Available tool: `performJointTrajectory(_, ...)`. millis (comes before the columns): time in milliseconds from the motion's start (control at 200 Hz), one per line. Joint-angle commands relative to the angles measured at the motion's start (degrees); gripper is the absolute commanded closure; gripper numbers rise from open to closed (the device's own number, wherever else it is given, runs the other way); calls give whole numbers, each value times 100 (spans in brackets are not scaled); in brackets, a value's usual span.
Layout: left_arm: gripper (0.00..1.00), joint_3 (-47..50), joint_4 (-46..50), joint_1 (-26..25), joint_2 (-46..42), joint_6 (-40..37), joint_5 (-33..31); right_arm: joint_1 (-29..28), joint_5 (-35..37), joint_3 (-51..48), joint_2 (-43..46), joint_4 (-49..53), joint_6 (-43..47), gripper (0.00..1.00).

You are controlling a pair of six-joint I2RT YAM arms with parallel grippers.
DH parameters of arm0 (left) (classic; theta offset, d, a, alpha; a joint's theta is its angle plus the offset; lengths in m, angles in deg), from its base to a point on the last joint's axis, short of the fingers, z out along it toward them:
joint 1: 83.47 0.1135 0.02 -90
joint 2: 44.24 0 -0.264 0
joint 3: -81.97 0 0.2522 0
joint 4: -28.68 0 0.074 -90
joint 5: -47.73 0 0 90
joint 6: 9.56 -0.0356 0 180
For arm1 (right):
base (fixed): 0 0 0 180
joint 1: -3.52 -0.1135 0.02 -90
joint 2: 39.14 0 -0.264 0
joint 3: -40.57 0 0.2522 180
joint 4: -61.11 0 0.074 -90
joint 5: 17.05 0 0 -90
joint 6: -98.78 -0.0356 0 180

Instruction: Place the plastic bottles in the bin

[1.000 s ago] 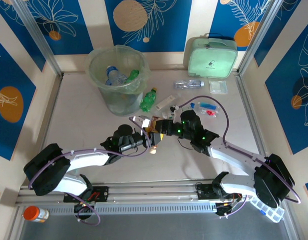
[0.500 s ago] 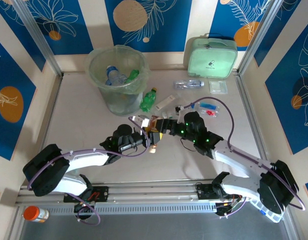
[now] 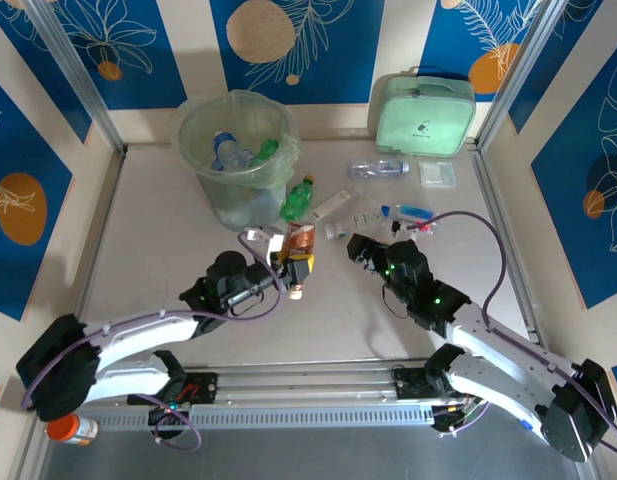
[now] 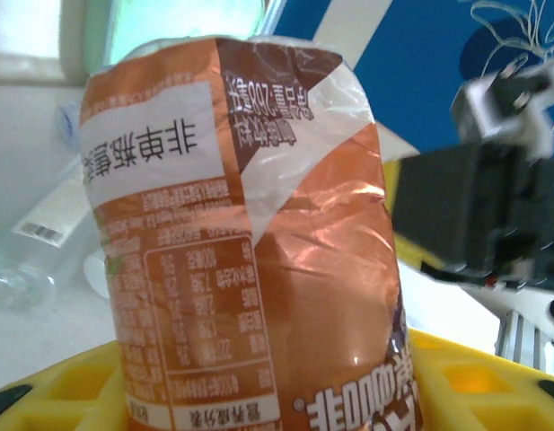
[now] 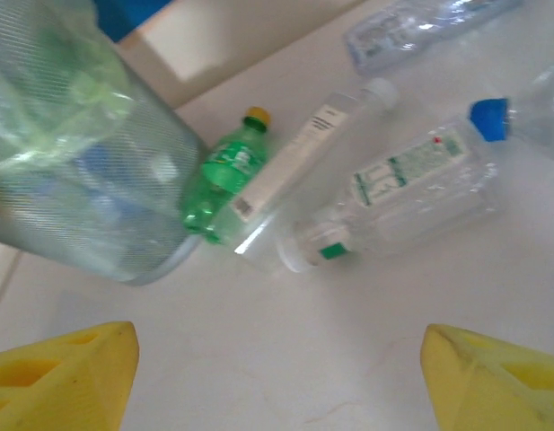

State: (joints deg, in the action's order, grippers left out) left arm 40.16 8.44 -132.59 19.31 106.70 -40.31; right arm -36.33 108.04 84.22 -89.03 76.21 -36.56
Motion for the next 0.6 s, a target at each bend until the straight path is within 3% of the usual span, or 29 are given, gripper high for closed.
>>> performJointTrajectory(0,75,-565,1035,31,-534,8,-424,-95,511,305,-253,215,47,18)
performJointTrajectory(140,71,-1848,2881,42,-872,157,-1232,-258,633,489,-665,239,143,18)
performJointTrajectory(295,75,-3315,3922,175,-476,-5,-2046,-528,979,647,-1046,165,375,18)
performJointTrajectory(380,73,-4479,4767,821,232,334,-1472,-624,1107,740,-1250,152,458,18)
performJointTrajectory(480,73,-5562,5346,1714,1135,977,-159,-694,1178,848,-1469,161,542,18)
performJointTrajectory(595,73,-6702,6038,2127,1968,1081,-168,-811,1320,999,-1682,214,665,18)
